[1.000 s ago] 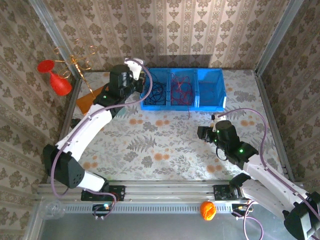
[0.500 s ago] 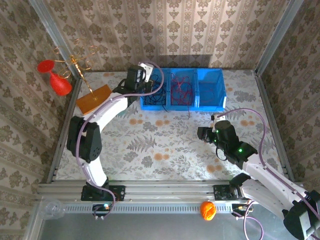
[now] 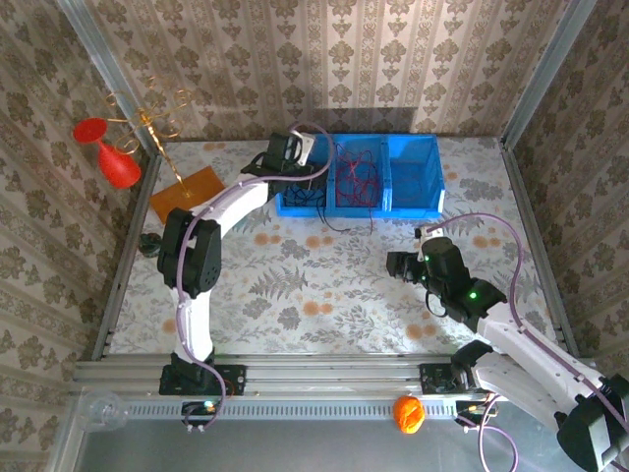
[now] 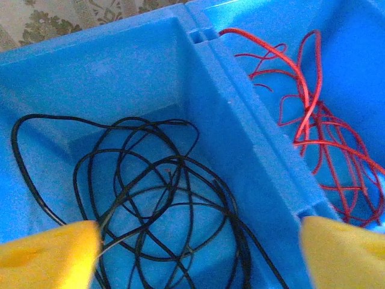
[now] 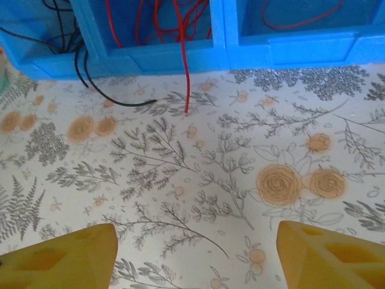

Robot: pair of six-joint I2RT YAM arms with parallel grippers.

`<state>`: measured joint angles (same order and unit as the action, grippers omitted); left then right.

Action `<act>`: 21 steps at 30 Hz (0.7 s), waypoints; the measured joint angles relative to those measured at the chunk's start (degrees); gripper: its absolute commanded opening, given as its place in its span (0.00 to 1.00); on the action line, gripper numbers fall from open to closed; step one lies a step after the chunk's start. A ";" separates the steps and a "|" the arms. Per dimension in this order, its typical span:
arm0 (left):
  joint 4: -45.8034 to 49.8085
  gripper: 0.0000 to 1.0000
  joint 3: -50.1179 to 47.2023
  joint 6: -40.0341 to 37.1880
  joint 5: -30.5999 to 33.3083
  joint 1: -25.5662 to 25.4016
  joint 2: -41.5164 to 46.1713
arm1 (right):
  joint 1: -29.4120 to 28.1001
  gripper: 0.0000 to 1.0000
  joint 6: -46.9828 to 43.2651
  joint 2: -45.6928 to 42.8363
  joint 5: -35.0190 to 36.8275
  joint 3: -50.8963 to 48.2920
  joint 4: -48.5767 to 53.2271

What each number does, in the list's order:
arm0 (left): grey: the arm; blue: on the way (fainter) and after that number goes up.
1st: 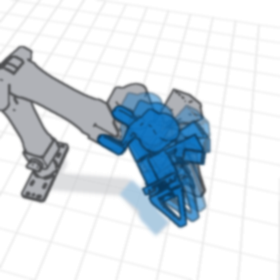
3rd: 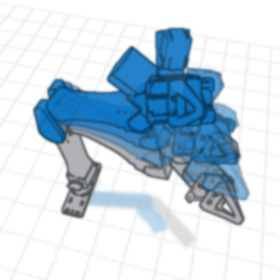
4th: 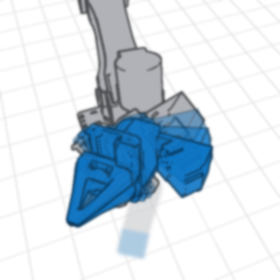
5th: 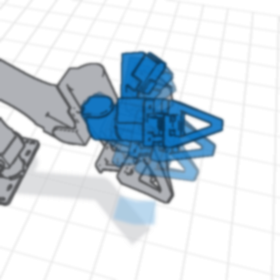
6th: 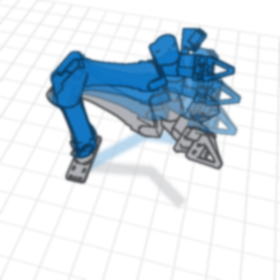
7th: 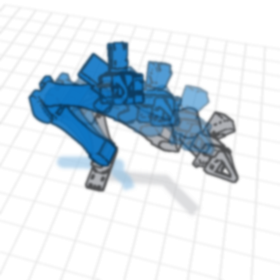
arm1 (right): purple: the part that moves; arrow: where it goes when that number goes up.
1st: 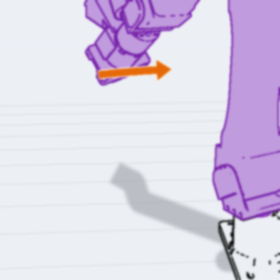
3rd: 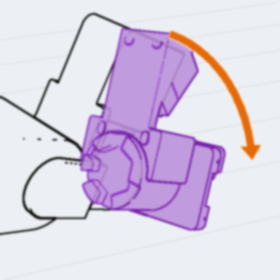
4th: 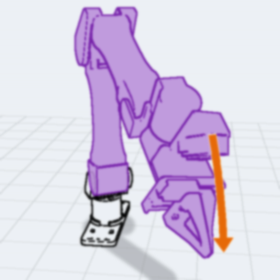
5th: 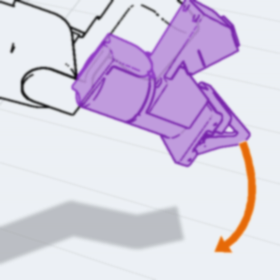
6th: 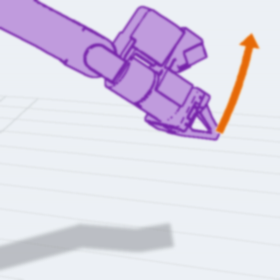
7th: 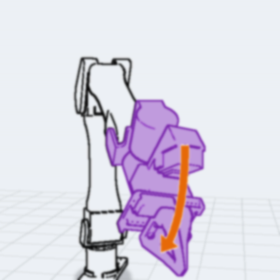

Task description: Untangle the cables

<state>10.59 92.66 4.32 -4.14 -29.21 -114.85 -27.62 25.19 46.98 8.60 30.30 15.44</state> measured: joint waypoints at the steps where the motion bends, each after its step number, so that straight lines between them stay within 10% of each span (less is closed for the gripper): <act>1: 0.66 1.00 -0.81 -0.02 0.00 -0.33 1.33 | 0.00 1.00 -0.17 -0.04 0.00 0.68 0.96; 12: 1.27 1.00 -17.11 -1.11 4.52 -5.75 39.04 | 0.00 1.00 -1.03 -2.49 0.04 12.39 7.45; 21: -6.95 1.00 -52.17 -2.03 15.19 -8.41 65.44 | 0.00 1.00 -2.80 -4.09 2.93 8.28 0.48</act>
<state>3.64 40.49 2.28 11.05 -37.63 -49.41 -27.62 22.39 42.89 11.53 38.59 15.92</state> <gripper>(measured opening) 0.999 0.999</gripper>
